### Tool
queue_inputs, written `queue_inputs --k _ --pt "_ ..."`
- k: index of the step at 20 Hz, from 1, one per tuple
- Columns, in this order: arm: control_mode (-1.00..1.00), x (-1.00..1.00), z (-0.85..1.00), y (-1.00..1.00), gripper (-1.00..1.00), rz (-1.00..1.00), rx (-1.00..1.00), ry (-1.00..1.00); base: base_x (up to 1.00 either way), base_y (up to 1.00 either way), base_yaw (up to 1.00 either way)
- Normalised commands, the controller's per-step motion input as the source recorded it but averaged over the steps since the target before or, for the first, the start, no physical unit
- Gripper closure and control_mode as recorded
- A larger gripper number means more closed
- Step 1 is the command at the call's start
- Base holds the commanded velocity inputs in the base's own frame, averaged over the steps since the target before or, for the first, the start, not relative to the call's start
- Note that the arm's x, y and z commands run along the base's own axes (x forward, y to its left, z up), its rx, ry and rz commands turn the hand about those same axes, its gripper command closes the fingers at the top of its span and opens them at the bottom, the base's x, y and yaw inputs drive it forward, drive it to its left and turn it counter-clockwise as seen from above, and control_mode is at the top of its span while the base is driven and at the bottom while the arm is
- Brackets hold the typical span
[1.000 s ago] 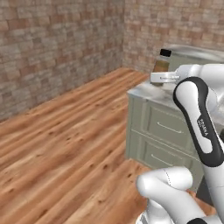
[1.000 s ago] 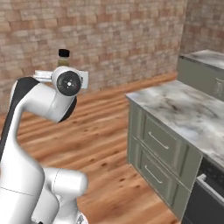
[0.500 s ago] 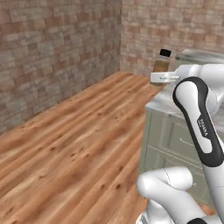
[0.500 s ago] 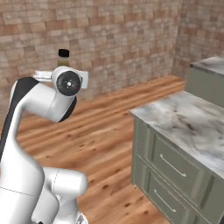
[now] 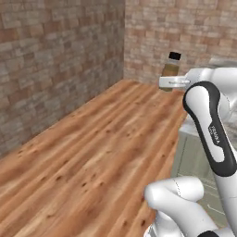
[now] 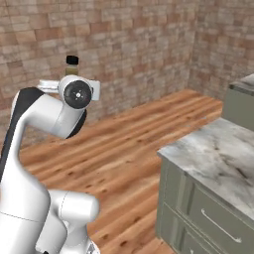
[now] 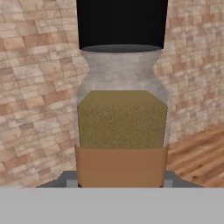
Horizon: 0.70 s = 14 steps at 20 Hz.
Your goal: Take the cinnamon bottle from the cabinet and place it on the dining table, next to the plate with the cupcake. Then take the chocolate from the dining counter and place it on the cupcake plate.
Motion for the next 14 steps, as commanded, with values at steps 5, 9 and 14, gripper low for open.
queue_inputs --k 5,9,14 --pt "1.00 0.00 0.00 0.00 1.00 0.00 0.00 0.00 0.88 0.35 -0.26" --pt "1.00 0.00 0.00 0.00 1.00 0.00 0.00 0.00 0.78 0.36 -0.38" --pt "1.00 0.00 0.00 0.00 1.00 0.00 0.00 0.00 0.74 0.36 -0.43"
